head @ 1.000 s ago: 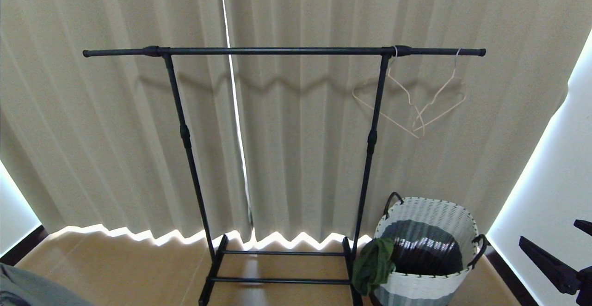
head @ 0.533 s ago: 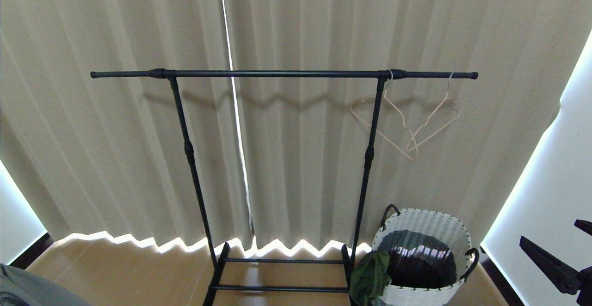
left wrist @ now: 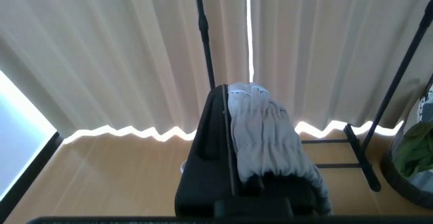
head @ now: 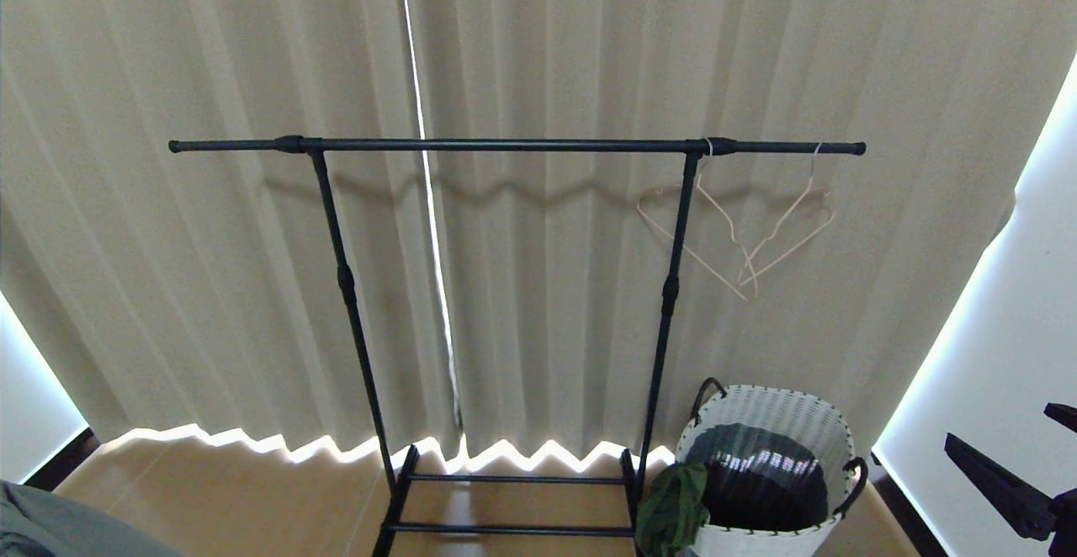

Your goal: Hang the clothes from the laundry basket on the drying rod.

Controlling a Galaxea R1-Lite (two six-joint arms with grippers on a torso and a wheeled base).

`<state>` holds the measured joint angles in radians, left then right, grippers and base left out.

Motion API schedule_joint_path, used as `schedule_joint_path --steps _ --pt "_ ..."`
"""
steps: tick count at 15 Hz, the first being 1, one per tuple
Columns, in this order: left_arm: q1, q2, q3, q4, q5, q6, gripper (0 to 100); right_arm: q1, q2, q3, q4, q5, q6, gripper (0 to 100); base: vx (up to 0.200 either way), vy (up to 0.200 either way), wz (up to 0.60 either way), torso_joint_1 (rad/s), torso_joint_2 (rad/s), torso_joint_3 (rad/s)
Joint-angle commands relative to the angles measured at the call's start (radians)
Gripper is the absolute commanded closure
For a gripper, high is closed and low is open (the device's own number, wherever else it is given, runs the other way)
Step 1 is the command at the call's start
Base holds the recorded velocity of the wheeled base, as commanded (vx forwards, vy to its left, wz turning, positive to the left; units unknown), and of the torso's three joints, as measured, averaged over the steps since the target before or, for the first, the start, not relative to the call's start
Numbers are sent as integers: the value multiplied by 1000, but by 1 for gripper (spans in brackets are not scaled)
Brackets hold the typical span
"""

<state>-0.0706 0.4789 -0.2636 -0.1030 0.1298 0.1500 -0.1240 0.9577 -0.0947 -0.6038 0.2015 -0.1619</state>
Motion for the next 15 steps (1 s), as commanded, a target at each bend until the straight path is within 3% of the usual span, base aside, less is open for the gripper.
schedule_joint_path --steps 1,8,15 --pt "0 -3 0 0 1 0 100 0 1 -3 -1 1 -1 0 0 0 0 0 0 0" --pt "-1 -6 4 0 1 2 100 0 3 -2 -1 1 1 0 0 -200 0 7 3 0" --pt "-8 -6 9 -4 1 8 100 0 -2 -3 -1 -1 1 0 0 0 0 0 0 0"
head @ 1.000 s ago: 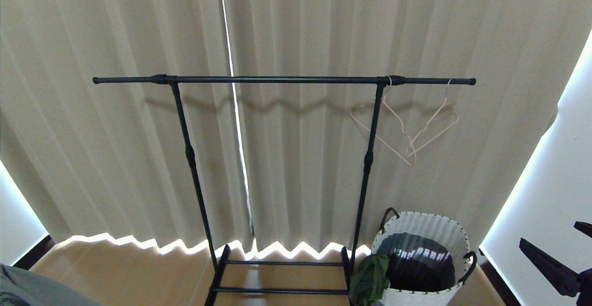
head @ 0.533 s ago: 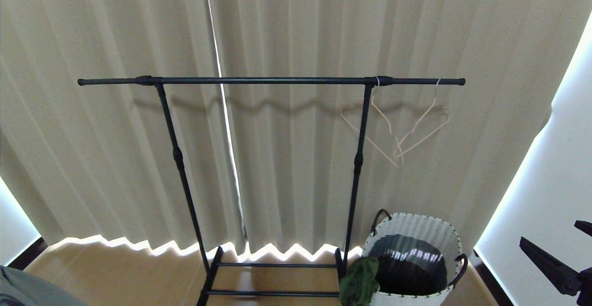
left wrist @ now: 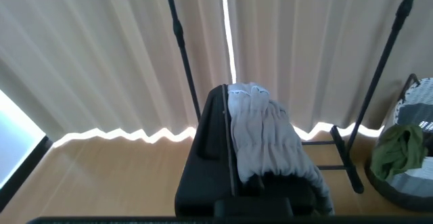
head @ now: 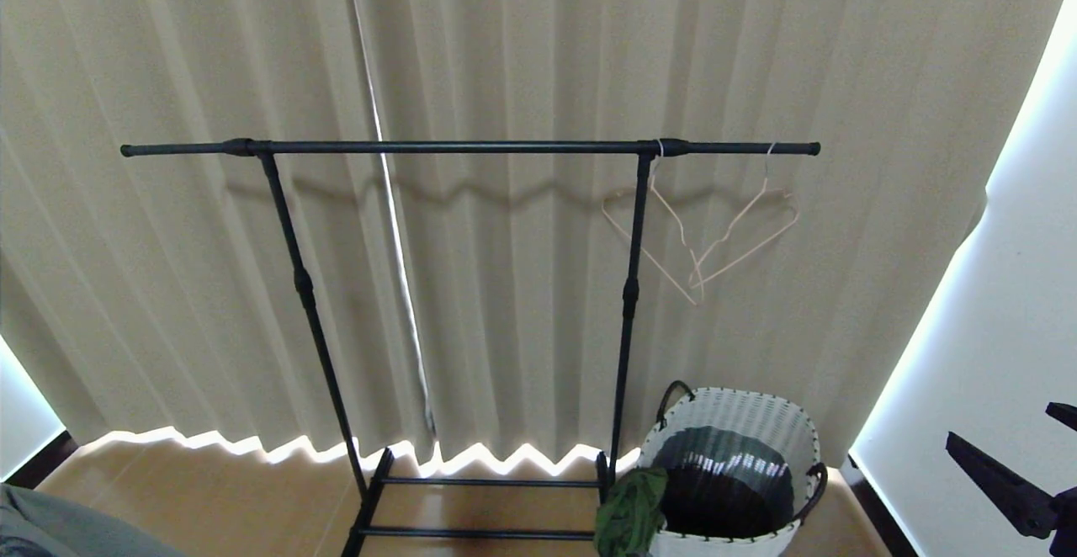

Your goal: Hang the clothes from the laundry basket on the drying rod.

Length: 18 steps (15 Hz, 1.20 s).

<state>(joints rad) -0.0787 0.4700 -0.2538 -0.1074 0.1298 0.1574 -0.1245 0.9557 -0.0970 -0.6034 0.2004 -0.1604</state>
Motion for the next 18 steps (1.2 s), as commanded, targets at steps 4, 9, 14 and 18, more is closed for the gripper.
schedule_joint_path --steps 4,9,14,18 --pt "0 4 -1 5 1 2 100 0 0 0 -3 1 -1 0 0 0 0 0 0 0" --pt "0 4 -1 6 1 2 100 0 0 -3 -3 -6 -1 0 200 0 0 -1 -1 1" --pt "0 2 1 6 1 10 100 0 0 -3 -3 -9 -1 0 200 0 0 3 4 2" --pt "0 4 4 6 1 13 100 0 0 -3 -3 -9 -1 0 200 0 0 2 7 1"
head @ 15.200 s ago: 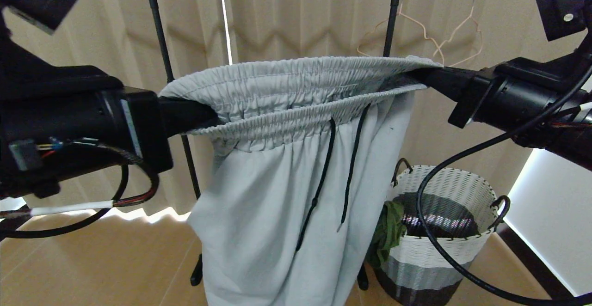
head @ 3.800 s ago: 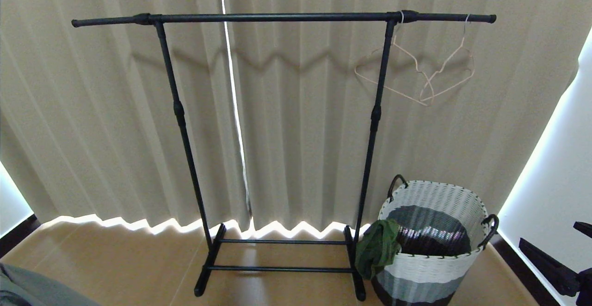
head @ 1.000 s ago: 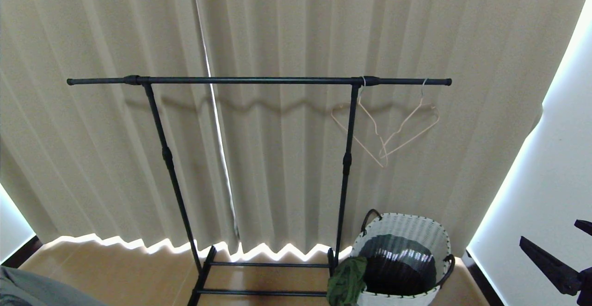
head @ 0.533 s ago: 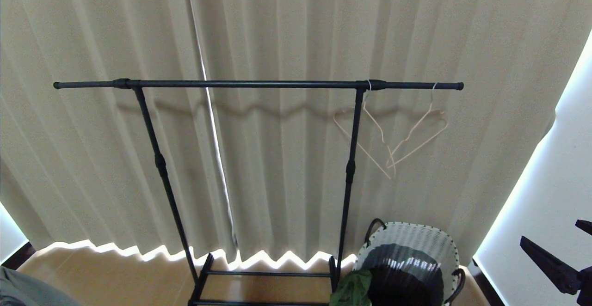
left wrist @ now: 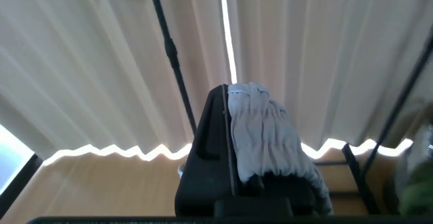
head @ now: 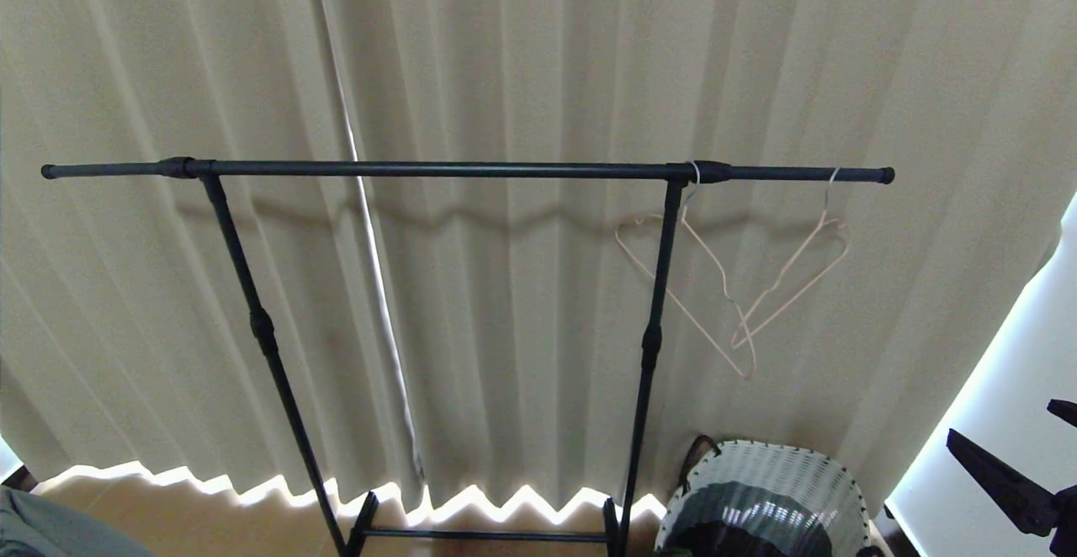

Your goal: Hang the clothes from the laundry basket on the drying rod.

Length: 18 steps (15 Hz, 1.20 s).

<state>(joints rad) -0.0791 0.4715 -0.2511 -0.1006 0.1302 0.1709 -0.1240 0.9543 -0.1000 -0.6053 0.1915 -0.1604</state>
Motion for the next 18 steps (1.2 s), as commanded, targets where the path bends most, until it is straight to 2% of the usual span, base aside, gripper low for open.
schedule_joint_path --steps 1,5,13,18 --pt "1 3 1 -1 0 -1 100 0 1 0 -1 0 -1 0 200 0 0 2 12 -2" --pt "1 3 9 -5 0 1 100 0 4 2 1 -1 -1 0 200 0 0 6 5 4" --pt "-1 1 10 -2 0 1 100 0 21 -23 4 0 -2 0 0 0 0 0 0 0" --pt "-1 1 10 -2 0 1 100 0 179 -112 -2 -1 19 0 0 0 0 0 0 0"
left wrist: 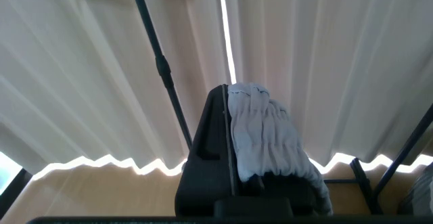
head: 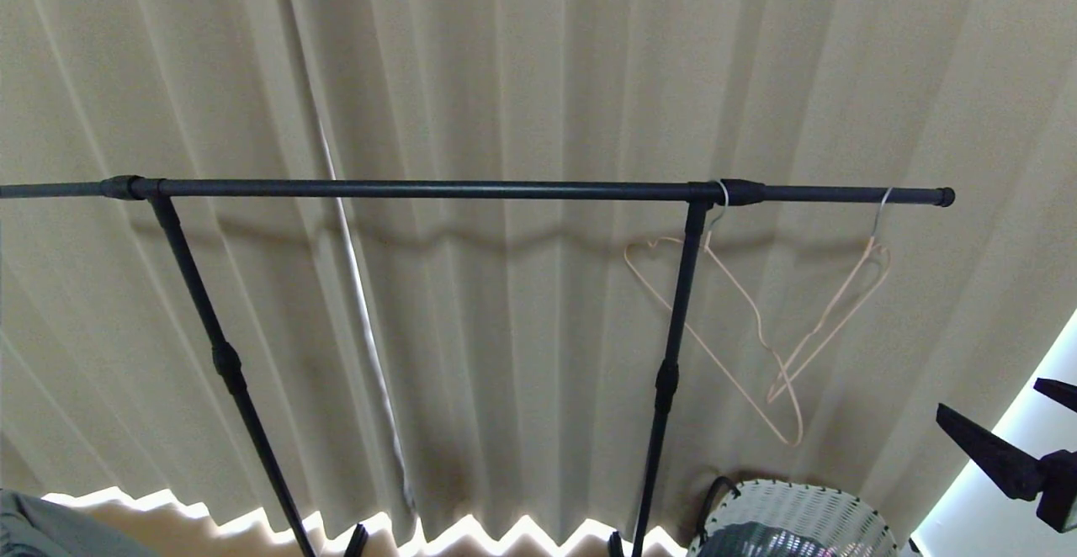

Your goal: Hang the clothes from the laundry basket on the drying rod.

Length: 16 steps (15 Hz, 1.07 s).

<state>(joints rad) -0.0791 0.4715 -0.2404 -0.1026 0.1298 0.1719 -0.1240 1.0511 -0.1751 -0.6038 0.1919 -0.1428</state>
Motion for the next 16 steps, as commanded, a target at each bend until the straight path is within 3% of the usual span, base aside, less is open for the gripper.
schedule_joint_path --steps 1,7,13,15,16 --pt "-1 1 0 0 1 0 100 -2 118 -61 -4 -2 2 0 0 0 0 0 0 0" --pt "-1 3 15 0 1 0 100 6 372 -241 -11 -29 26 0 0 0 0 0 0 0" --pt "-59 -17 27 -3 1 32 100 155 560 -428 -7 -220 149 0 0 0 0 0 0 0" --pt "-57 -19 24 -3 1 32 100 195 599 -461 -4 -255 161 0 0 0 0 0 0 0" --pt "-57 -20 24 -5 1 32 100 205 670 -506 -7 -308 161 0 0 0 0 0 0 0"
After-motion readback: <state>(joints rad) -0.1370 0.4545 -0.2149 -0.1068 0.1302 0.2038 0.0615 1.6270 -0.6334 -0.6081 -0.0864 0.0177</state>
